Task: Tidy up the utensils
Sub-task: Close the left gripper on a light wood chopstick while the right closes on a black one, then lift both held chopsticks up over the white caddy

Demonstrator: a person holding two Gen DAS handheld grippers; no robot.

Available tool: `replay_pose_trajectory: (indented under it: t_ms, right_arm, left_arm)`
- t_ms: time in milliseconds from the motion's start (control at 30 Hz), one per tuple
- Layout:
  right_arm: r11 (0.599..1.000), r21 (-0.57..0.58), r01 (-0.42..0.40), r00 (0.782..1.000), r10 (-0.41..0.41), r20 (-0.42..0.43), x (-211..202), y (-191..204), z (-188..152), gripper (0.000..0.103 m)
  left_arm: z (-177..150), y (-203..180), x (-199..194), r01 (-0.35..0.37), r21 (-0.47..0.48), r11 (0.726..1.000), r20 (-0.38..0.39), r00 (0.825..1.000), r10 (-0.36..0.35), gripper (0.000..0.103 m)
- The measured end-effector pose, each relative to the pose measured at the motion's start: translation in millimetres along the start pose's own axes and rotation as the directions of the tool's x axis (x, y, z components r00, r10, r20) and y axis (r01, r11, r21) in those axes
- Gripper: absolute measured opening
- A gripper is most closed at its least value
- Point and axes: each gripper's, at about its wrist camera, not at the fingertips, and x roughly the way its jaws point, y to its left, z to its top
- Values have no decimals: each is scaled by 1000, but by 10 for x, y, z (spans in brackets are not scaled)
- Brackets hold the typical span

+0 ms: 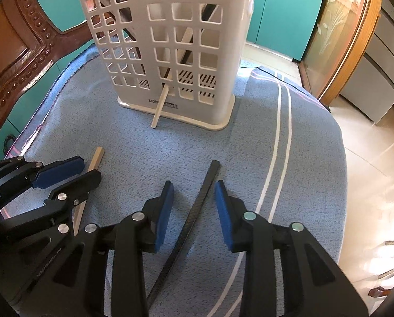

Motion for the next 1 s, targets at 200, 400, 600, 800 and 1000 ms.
replay_pose_trajectory:
  t_ms: [200, 400, 600, 800, 1000]
  right_arm:
    - [998, 27, -61, 998, 61, 3, -40, -24, -7, 11]
    - [992, 32, -123, 992, 121, 42, -165, -35, 30, 7]
    - [983, 8, -185, 971, 181, 155, -600, -35, 117, 7]
    - [966, -19, -260, 922, 254, 292, -1238, -145, 169, 7]
    - [945, -18, -327, 858, 305, 413, -1820, -329, 156, 7]
  left_arm:
    - [53, 24, 26, 14, -24, 1000, -3, 1000, -14, 11]
    - [116, 162, -131, 19, -70, 997, 63, 998, -15, 7]
    - [196, 249, -544, 49, -97, 994, 169, 985, -32, 7]
    - [234, 278, -1200, 75, -83, 994, 320, 946, -45, 7]
    - [273, 353, -1840, 112, -78, 991, 442, 895, -67, 7]
